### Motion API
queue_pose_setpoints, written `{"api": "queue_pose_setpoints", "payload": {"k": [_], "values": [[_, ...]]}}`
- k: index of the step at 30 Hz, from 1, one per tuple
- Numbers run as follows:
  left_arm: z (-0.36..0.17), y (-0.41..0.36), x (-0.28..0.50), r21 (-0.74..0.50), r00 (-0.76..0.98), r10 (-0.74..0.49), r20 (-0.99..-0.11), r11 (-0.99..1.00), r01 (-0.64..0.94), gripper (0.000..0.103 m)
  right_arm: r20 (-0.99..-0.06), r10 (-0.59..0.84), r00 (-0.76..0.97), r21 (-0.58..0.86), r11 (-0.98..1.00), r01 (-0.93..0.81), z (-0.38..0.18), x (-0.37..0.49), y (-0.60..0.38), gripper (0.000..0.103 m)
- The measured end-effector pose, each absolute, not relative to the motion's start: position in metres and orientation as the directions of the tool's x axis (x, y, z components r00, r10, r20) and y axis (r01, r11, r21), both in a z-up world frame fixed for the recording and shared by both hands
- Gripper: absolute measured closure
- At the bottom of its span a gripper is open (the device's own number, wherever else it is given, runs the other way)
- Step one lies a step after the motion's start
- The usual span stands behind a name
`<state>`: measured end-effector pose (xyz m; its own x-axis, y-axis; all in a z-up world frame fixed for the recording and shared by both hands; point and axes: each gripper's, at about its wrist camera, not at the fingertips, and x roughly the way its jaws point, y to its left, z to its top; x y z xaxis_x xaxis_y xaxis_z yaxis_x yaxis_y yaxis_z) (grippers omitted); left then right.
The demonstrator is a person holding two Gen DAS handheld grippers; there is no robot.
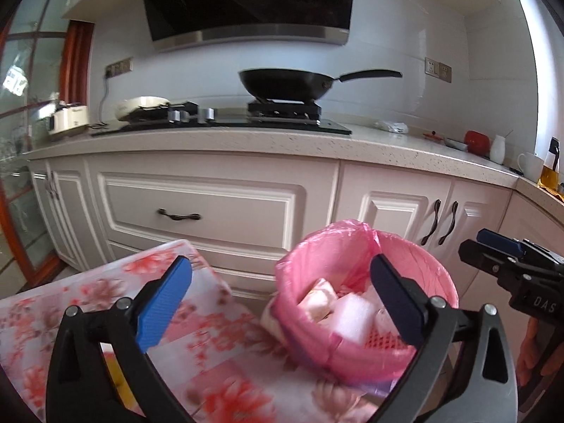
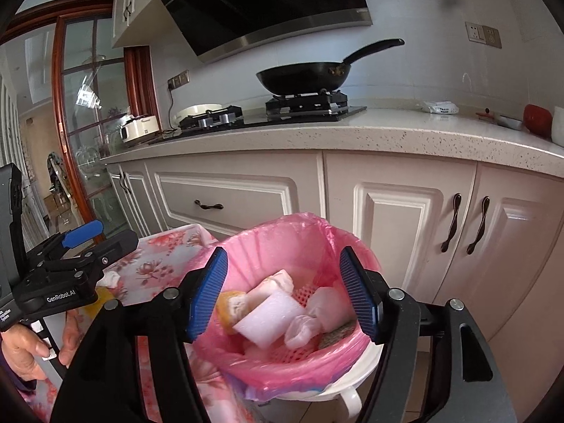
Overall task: Collect trash
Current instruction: 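Move both open tools back over the remaining packet and sponge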
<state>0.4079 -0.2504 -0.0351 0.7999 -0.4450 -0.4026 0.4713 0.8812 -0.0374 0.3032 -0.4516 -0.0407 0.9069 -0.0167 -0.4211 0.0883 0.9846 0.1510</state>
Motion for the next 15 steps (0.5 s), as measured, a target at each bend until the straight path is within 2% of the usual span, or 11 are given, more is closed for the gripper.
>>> {"api": "queue_pose_setpoints", "payload": {"k": [6, 15], "values": [[-0.023, -0.201, 0.368, -0.023, 0.832, -0.386, -0.398, 0.911, 0.412, 0.005, -0.412, 0.026, 0.911, 0.147, 0.988, 0.038, -0.027, 0.276, -0.413, 0.034], [-0.020, -0.126, 0.323, -0.036, 0.861, -0.312, -0.402, 0.945, 0.326, 0.005, -0.419, 0.096, 0.903, 0.137, 0.990, -0.042, -0.021, 0.252, -0.347, 0.033]]}}
